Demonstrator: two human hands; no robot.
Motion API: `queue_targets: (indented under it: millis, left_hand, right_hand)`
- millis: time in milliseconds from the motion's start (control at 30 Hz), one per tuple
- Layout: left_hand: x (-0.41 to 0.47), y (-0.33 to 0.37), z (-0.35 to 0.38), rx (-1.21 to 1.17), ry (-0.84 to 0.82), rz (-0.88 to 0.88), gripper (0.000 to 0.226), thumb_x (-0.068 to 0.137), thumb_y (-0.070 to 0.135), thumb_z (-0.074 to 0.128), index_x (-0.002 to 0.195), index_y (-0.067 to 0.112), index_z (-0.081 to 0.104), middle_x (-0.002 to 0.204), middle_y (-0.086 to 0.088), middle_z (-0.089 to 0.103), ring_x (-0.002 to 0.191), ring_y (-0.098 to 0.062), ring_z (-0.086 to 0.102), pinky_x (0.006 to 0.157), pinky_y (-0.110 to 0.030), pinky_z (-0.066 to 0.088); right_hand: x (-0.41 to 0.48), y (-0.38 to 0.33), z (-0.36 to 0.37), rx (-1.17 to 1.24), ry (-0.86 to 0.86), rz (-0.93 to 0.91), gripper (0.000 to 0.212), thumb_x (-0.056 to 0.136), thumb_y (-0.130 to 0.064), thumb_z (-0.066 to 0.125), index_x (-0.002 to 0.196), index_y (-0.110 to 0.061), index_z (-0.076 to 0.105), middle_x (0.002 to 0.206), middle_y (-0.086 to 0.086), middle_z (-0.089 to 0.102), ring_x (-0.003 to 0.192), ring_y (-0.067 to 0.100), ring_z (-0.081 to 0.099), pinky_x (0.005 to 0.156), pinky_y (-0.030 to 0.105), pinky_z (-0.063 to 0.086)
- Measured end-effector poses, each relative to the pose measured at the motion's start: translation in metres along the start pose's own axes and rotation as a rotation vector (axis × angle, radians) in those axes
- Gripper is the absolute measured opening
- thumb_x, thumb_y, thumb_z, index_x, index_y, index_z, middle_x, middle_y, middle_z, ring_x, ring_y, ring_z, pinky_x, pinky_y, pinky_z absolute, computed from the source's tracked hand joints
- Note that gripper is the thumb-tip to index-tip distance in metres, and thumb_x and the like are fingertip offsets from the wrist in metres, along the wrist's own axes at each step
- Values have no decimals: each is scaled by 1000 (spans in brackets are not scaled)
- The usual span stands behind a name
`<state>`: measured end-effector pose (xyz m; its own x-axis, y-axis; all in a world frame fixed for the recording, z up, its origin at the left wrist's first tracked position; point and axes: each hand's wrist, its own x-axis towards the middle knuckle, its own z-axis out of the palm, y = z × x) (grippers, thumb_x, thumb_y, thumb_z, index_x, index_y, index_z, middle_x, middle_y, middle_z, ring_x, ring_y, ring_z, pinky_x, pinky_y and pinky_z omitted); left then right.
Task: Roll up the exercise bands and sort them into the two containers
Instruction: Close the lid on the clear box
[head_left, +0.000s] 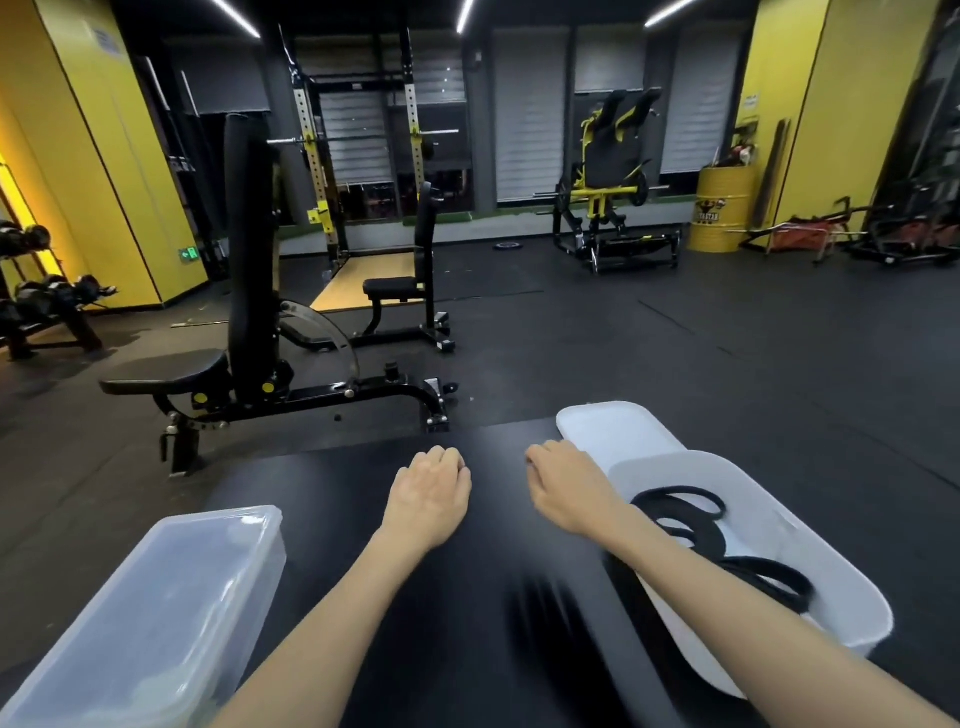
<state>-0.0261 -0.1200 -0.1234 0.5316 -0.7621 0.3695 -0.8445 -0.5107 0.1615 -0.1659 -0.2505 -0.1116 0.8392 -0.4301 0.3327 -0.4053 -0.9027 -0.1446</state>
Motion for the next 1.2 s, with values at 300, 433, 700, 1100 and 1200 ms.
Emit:
queue_targets:
  millis: [300, 433, 700, 1100, 1200]
  left_hand:
    - [67, 94, 33, -74, -103, 64, 25, 99, 27, 34, 103, 13, 54, 105, -3, 56, 98, -24, 51, 85, -37, 42]
    - [98, 120, 53, -153, -232, 33, 28, 97, 26, 35, 103, 9, 57, 108, -7, 57, 102, -25, 52, 87, -37, 44]
    - [140, 148, 95, -339, -450, -131, 23, 86, 16, 48, 64, 10, 50, 73, -11, 57, 66, -22, 46, 62, -30, 41]
    - [168, 156, 144, -393, -422, -396, 32, 77, 3, 58, 63, 13, 30, 64, 0, 36, 56, -12, 34, 40, -16, 25]
    - [165, 156, 150, -370, -366, -475, 31, 78, 2, 57, 65, 13, 30, 74, -2, 40, 63, -15, 40, 39, -18, 26]
  right_hand:
    - [18, 116, -24, -36, -122, 117, 23, 91, -14, 35, 87, -4, 54, 83, 11, 59, 80, 30, 53, 69, 39, 45]
    - [26, 159, -32, 29, -231, 154, 25, 90, -12, 36, 94, -4, 59, 90, 9, 62, 74, 25, 52, 62, 32, 42]
    - [50, 234, -11, 168, -435, 312, 26, 87, -17, 41, 96, -11, 65, 104, 8, 62, 97, 29, 61, 72, 38, 53]
    - [56, 298, 20, 252, -554, 629, 19, 68, 2, 48, 55, -9, 39, 32, -1, 38, 37, 18, 41, 44, 19, 33]
    - [56, 300, 23, 277, -526, 618, 18, 66, 4, 49, 53, -6, 43, 45, 7, 45, 40, 20, 42, 48, 22, 36]
